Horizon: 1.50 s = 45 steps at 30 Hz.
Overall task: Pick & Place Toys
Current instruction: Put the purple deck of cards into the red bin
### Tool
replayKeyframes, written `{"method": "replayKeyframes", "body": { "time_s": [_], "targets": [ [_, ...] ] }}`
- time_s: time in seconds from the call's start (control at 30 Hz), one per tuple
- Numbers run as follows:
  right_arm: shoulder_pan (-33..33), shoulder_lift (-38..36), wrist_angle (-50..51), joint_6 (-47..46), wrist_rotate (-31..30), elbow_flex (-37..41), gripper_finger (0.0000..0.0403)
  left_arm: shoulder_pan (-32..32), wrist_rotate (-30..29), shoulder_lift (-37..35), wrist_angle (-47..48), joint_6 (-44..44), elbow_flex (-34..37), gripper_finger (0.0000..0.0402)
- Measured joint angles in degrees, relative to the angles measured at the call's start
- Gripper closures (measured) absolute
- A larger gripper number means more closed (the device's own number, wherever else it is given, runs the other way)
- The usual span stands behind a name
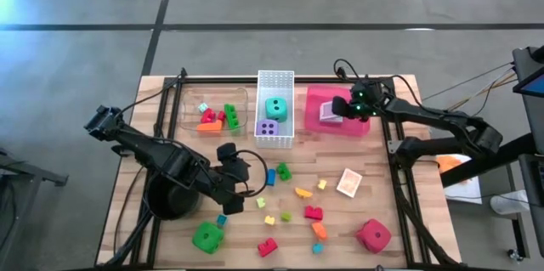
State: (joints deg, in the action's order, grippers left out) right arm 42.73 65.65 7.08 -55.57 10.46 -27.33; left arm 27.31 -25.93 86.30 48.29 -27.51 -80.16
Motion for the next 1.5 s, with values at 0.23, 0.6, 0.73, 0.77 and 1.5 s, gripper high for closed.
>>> {"method": "replayKeyframes", "body": {
  "time_s": [0.23, 0.6, 0.73, 0.77, 1.5],
  "targets": [
    [0.25, 0.06, -0.19, 0.00, 0.16, 0.04, 0.0360, 0.00, 0.00, 0.03, -0.40, 0.00, 0.88, 0.0051],
    [0.23, 0.06, -0.48, -1.11, 0.35, 1.36, 0.0360, -0.04, 0.00, 0.04, -1.26, 0.00, 0.98, 0.0051],
    [0.23, -0.02, -0.85, -1.42, 0.34, 2.06, 0.0360, -0.14, 0.00, 0.04, -4.58, 1.90, 0.98, 0.0051],
    [0.23, -0.05, -0.88, -1.44, 0.35, 2.17, 0.0360, -0.17, -0.01, 0.04, -5.98, 3.07, 1.00, 0.0051],
    [0.18, -0.02, -2.19, -0.98, 0.28, 3.38, 0.0360, -1.92, -1.51, 0.00, -20.15, 12.50, 4.50, 0.0051]
  ]
}}
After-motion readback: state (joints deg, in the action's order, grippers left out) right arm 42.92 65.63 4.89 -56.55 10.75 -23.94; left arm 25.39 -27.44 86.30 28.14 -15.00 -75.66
